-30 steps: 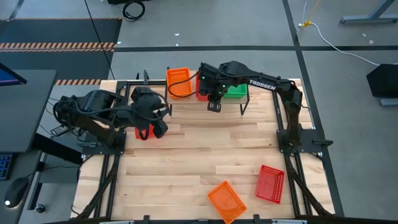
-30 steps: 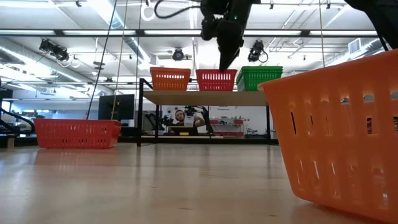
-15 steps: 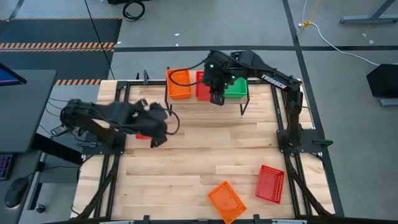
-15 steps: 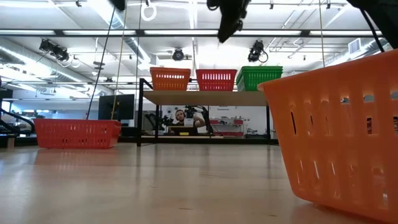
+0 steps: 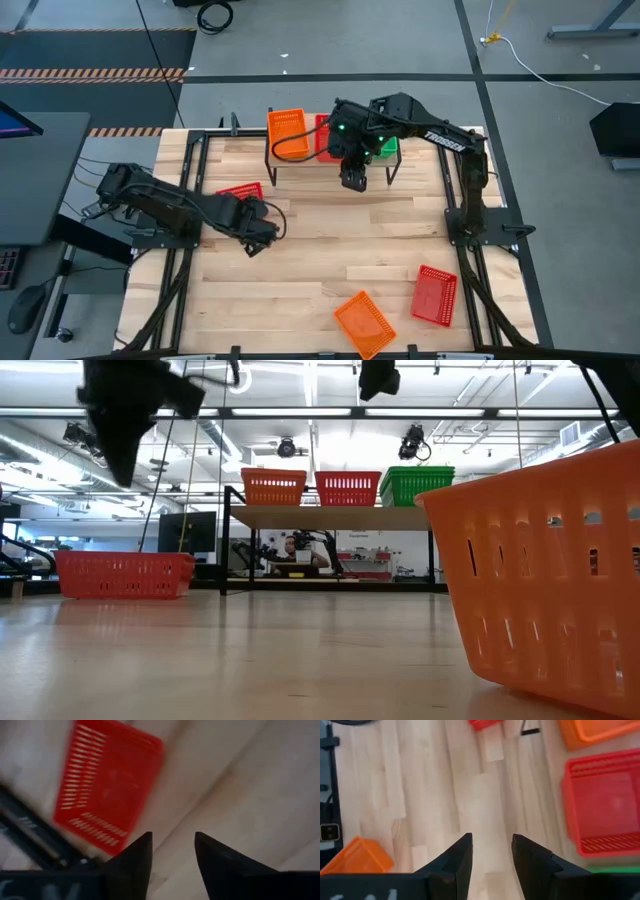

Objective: Stack baskets on shelf by color
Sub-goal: Stack the top red bin on top of the other orange bin on the shelf

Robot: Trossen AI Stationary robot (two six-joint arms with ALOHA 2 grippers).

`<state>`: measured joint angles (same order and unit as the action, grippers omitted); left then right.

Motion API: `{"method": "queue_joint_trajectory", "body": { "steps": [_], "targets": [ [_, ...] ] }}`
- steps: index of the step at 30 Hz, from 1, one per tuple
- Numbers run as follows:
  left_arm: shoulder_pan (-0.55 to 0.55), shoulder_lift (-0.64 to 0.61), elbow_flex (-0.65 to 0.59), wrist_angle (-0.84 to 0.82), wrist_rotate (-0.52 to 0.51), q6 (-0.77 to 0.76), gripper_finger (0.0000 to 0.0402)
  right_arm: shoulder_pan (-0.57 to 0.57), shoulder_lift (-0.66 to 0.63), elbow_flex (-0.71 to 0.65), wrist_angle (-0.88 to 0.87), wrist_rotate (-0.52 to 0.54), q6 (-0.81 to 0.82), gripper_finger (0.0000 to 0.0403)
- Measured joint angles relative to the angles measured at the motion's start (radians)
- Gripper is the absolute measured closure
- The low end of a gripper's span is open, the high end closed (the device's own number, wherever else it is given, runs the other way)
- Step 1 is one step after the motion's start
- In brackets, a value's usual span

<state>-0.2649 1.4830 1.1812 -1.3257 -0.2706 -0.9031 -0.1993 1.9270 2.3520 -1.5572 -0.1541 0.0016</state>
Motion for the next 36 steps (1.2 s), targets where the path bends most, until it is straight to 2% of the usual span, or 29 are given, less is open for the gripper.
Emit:
{"method": "queue_joint_trajectory", "body": {
  "steps": [6,10,15,21,26,28,32,36],
  "targets": [
    [0.017,0.0,-0.104,0.171,0.128,0.129,0.0201,0.04,0.0,0.0,0.006,0.001,-0.002,0.026],
    [0.057,0.0,-0.104,0.169,0.111,0.217,0.0181,0.06,0.0,0.0,0.007,0.002,-0.002,0.026],
    [0.135,-0.007,-0.116,0.133,0.059,0.352,0.0175,0.078,0.0,-0.001,0.007,0.016,0.002,0.026],
    [0.228,-0.006,-0.22,0.167,0.086,0.411,0.0175,0.09,0.0,-0.001,0.006,0.029,0.024,0.026],
    [0.251,-0.006,-0.31,0.258,0.096,0.418,0.0175,0.089,0.001,-0.001,0.007,0.03,0.055,0.026],
    [0.252,-0.006,-0.344,0.321,0.13,0.443,0.0175,0.089,0.001,-0.001,0.006,0.029,0.055,0.026],
    [0.245,-0.006,-0.397,0.395,0.187,0.429,0.0206,0.089,0.001,-0.001,0.007,0.029,0.055,0.026],
    [0.223,-0.006,-0.399,0.411,0.196,0.412,0.0292,0.089,0.001,-0.001,0.005,0.029,0.055,0.026]
  ]
}}
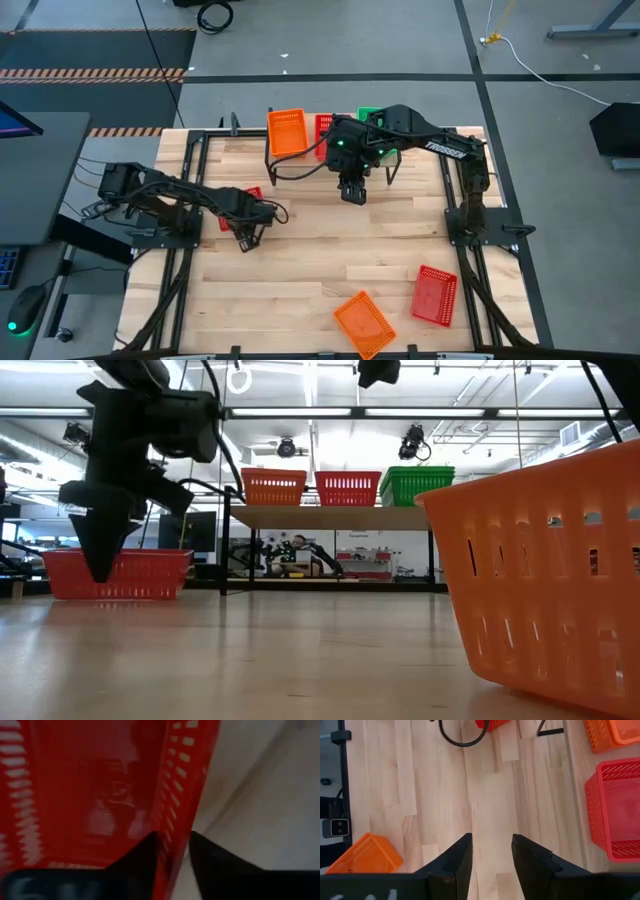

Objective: Stack baskets on shelf by color
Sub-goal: Stack the top red bin on top of the other orange bin on the shelf

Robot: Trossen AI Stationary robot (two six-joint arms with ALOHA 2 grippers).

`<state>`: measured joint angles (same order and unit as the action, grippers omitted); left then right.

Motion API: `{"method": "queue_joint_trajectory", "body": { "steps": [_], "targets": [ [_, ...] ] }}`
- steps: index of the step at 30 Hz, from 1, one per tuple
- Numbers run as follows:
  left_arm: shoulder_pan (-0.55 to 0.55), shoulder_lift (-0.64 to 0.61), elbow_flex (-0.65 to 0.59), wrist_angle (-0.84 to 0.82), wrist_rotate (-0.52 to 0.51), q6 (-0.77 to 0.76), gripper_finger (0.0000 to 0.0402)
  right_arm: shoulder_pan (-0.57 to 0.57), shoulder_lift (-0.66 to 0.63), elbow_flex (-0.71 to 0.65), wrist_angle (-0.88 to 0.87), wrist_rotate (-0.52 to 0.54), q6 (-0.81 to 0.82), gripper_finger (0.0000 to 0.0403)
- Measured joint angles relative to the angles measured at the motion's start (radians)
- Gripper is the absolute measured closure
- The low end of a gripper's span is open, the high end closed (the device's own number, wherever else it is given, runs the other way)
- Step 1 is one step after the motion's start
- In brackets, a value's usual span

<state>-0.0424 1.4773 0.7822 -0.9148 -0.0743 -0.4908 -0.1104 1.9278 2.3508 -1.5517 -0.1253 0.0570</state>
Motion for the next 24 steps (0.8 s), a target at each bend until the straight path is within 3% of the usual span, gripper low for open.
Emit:
{"method": "queue_joint_trajectory", "body": {
  "steps": [4,14,24],
  "targets": [
    [-0.039,0.0,0.053,-0.001,0.007,0.004,0.0385,0.0,0.0,0.0,0.0,0.0,-0.046,0.026],
    [-0.16,0.001,0.395,-0.138,-0.03,0.081,0.0394,-0.023,0.0,0.0,-0.006,-0.012,-0.336,0.026],
    [-0.254,0.001,0.724,-0.182,-0.087,0.599,0.0394,-0.011,0.0,0.0,0.051,-0.261,-0.646,0.026]
  ]
}}
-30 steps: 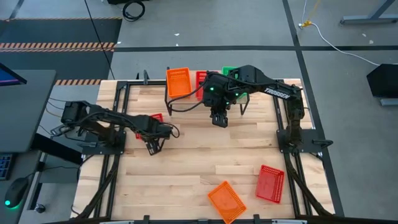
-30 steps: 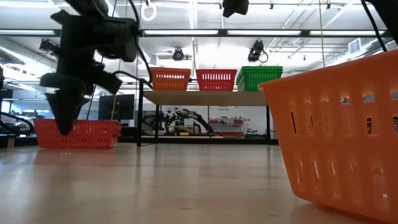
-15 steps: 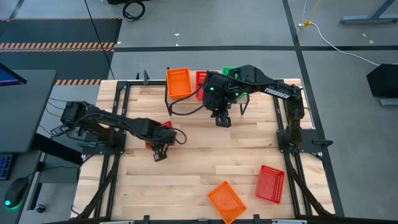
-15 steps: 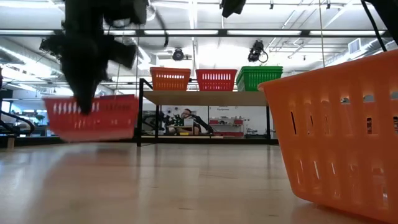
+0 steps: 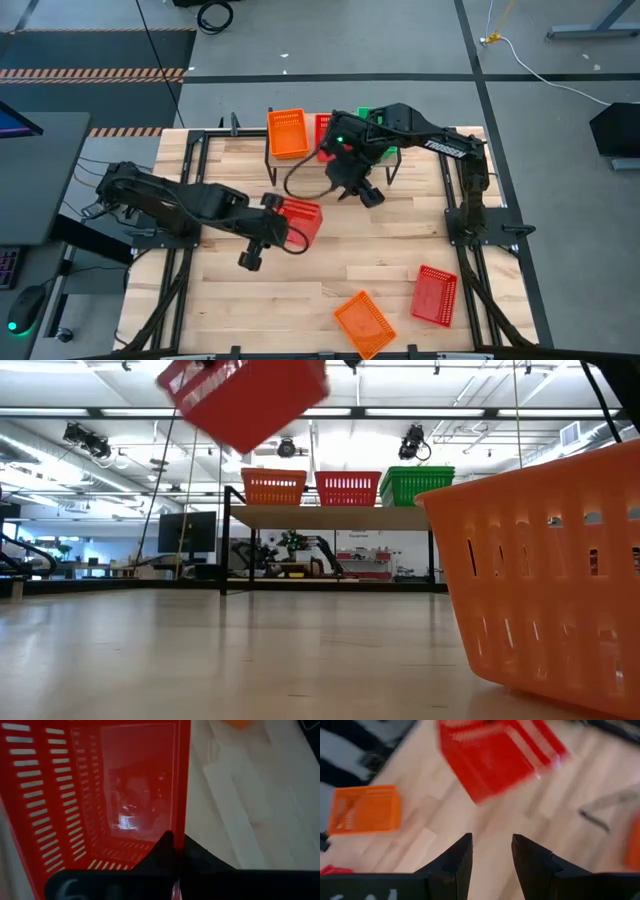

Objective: Stack baskets on shelf by color
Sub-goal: Stack the top red bin on top of the other orange bin on the shelf

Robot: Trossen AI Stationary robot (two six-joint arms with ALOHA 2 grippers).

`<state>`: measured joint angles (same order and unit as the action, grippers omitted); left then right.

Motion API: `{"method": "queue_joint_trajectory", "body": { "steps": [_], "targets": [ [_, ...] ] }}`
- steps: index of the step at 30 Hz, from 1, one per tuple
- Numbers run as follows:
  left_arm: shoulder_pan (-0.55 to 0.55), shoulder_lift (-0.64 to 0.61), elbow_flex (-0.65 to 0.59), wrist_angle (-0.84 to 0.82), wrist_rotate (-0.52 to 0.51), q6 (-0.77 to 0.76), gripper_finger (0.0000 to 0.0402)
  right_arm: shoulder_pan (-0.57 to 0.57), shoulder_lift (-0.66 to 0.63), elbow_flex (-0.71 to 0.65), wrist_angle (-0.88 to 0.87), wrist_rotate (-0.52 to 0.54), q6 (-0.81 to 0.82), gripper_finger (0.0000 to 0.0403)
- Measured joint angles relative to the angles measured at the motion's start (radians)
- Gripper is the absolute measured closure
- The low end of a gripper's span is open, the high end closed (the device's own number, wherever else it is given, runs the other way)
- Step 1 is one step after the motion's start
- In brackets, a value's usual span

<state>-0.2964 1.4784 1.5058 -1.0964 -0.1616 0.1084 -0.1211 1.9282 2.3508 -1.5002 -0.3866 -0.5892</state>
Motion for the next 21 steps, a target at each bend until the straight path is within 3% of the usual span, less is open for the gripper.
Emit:
{"method": "queue_joint_trajectory", "body": {
  "steps": [10,13,21],
  "targets": [
    [0.066,0.0,0.085,-0.062,0.029,0.116,0.0395,0.082,-0.009,0.003,0.109,-0.014,-0.068,0.0251],
    [0.082,0.0,0.074,-0.063,0.083,0.14,0.0395,0.084,-0.024,0.005,0.167,-0.003,-0.065,0.0237],
    [0.135,0.0,0.093,-0.003,0.087,0.206,0.0395,0.085,-0.032,-0.021,0.255,0.001,0.059,0.0186]
  ]
}}
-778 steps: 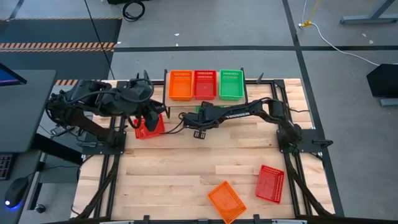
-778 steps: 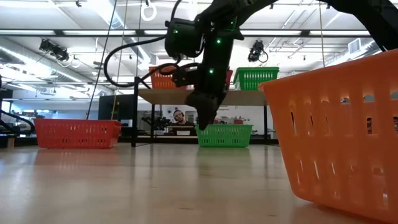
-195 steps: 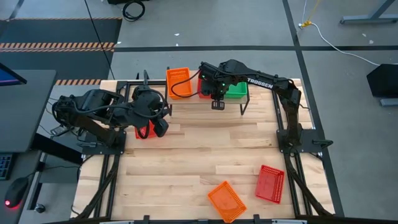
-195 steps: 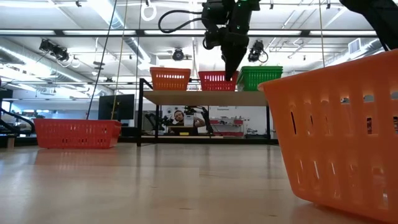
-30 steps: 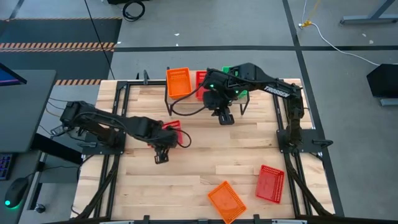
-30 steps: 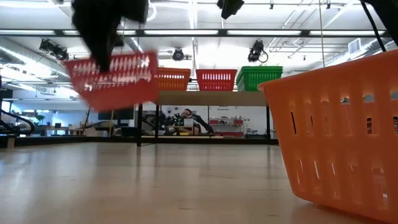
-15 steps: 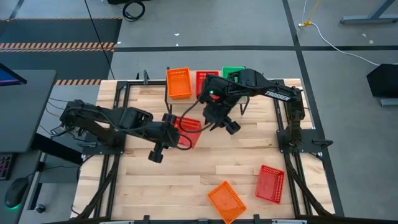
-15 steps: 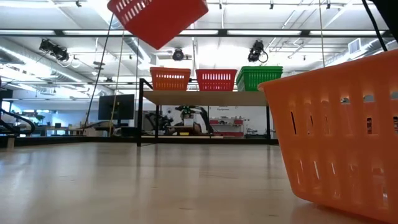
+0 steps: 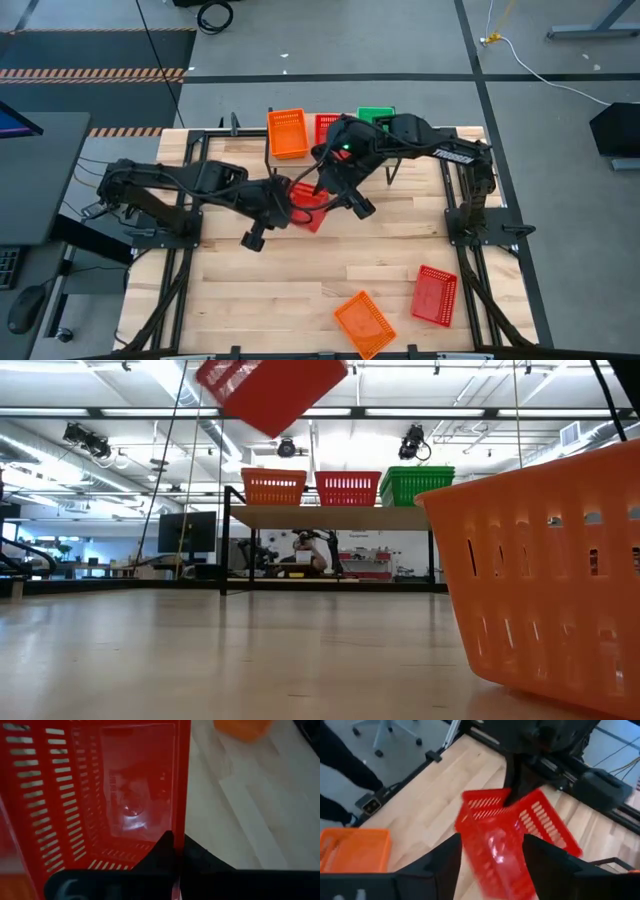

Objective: Stack baskets on shelf by color
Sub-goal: Stack the top red bin on top of the other orange bin on the shelf

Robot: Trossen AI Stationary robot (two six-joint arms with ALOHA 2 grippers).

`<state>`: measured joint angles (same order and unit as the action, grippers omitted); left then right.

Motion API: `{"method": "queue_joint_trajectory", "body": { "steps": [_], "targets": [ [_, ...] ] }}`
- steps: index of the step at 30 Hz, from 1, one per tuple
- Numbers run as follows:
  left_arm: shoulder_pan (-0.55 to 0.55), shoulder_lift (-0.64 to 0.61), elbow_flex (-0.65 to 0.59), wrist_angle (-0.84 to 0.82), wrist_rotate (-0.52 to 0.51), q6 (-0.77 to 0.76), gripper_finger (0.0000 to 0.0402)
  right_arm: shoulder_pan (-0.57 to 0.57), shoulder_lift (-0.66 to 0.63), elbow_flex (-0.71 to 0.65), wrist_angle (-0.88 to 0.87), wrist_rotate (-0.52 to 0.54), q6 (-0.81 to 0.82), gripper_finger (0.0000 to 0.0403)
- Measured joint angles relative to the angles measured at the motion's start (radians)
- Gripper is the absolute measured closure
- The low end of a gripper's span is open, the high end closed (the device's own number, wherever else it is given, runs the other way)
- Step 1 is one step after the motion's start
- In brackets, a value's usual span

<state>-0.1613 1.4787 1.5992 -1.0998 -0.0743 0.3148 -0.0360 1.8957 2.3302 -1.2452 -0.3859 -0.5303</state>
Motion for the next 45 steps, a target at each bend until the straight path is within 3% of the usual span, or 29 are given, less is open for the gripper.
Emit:
{"method": "queue_joint_trajectory", "body": {
  "steps": [6,11,16,21,23,33,39,45],
  "targets": [
    [0.027,-0.001,0.047,0.024,-0.003,0.054,0.0394,0.001,0.0,-0.044,-0.021,0.002,0.014,0.0171],
    [0.03,0.0,0.073,0.009,-0.003,0.104,0.0394,0.002,0.001,-0.049,-0.034,0.011,0.015,0.0189],
    [0.03,0.0,0.073,0.003,-0.004,0.127,0.0393,0.008,0.001,-0.049,-0.036,0.032,0.015,0.0253],
    [0.03,0.0,0.073,0.009,-0.055,0.134,0.038,0.018,0.001,-0.049,-0.056,0.035,0.01,0.0362],
    [0.03,-0.003,0.073,0.016,-0.084,0.134,0.0368,0.019,0.001,-0.05,-0.066,0.037,0.009,0.039],
    [0.03,-0.06,0.073,0.078,-0.133,0.123,0.0258,0.012,0.001,-0.066,-0.055,0.068,0.016,0.0396],
    [0.03,-0.095,0.073,0.108,-0.226,0.124,0.0181,-0.008,0.002,-0.092,-0.05,0.216,0.035,0.0398],
    [0.03,-0.139,0.074,0.126,-0.375,0.107,0.0151,-0.083,0.002,-0.092,-0.02,0.341,0.14,0.0399]
  ]
}}
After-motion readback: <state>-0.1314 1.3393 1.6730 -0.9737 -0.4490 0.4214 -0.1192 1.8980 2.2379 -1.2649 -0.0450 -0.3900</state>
